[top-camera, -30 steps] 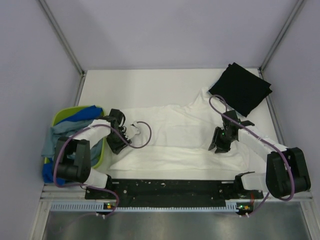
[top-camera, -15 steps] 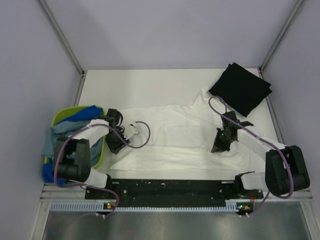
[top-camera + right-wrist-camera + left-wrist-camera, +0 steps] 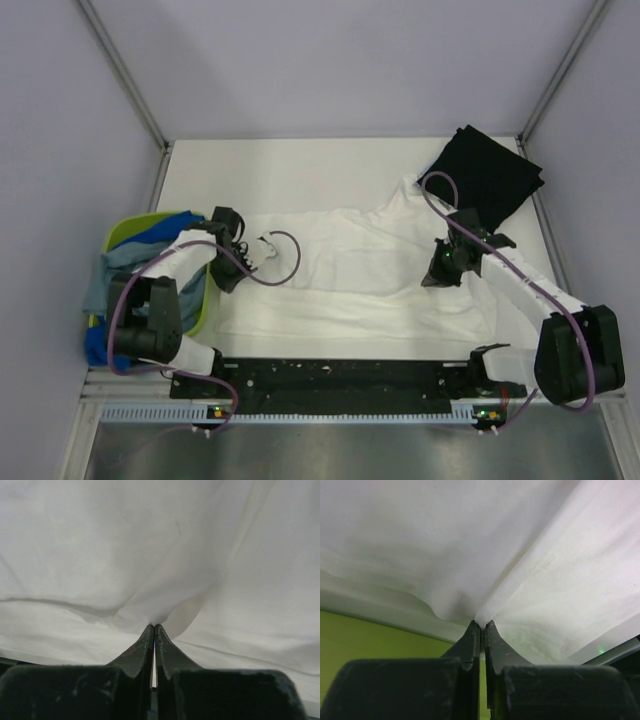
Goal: Fold and stack the t-shirts
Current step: Fold the flattened tshirt in 1/3 of the way
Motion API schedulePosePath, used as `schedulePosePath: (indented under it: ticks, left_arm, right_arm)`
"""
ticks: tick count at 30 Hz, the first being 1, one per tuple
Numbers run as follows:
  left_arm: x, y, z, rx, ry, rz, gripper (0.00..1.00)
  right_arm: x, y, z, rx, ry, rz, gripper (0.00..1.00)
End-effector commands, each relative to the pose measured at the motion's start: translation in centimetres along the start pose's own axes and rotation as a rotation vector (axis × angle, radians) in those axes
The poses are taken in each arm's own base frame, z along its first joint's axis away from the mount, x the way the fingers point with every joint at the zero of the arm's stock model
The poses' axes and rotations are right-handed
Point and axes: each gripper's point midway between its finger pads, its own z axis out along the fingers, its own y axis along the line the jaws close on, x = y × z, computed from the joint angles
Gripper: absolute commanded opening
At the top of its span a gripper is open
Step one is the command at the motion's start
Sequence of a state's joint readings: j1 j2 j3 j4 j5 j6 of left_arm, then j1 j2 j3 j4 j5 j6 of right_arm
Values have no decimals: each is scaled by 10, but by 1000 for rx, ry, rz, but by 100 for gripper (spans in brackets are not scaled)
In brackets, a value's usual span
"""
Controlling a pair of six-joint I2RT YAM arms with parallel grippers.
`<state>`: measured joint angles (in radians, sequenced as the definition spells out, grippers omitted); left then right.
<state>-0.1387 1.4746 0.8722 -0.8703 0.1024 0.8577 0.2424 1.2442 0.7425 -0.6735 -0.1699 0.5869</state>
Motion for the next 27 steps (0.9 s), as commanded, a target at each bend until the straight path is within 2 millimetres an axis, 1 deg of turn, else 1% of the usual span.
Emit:
schedulePosePath:
  ticks: [1, 5, 7, 11, 14, 18, 22, 27]
  left_arm:
    - [-7, 14, -20, -62, -14, -37, 0]
    - [2, 20, -14, -85, 41, -52, 0]
    - [4, 19, -9, -81, 51, -59, 0]
    - [5, 19, -3, -81, 53, -65, 0]
    - [7, 16, 2, -65, 65, -76, 0]
    - [11, 13, 6, -53, 79, -75, 0]
    - [11, 12, 7, -51, 75, -77, 0]
    - [12, 10, 9, -43, 73, -71, 0]
  right_arm:
    - [-26, 23, -12, -50, -72, -56, 0]
    - [-36, 31, -6, -71, -73, -80, 0]
    - [-42, 37, -3, -92, -75, -100, 0]
    - [-54, 59, 5, -155, -85, -193, 0]
    - [-56, 70, 14, -175, -71, -261, 0]
    - [-65, 89, 22, -203, -65, -343, 0]
    - [-65, 97, 34, -216, -34, -389, 0]
    - [-71, 118, 39, -244, -38, -504, 0]
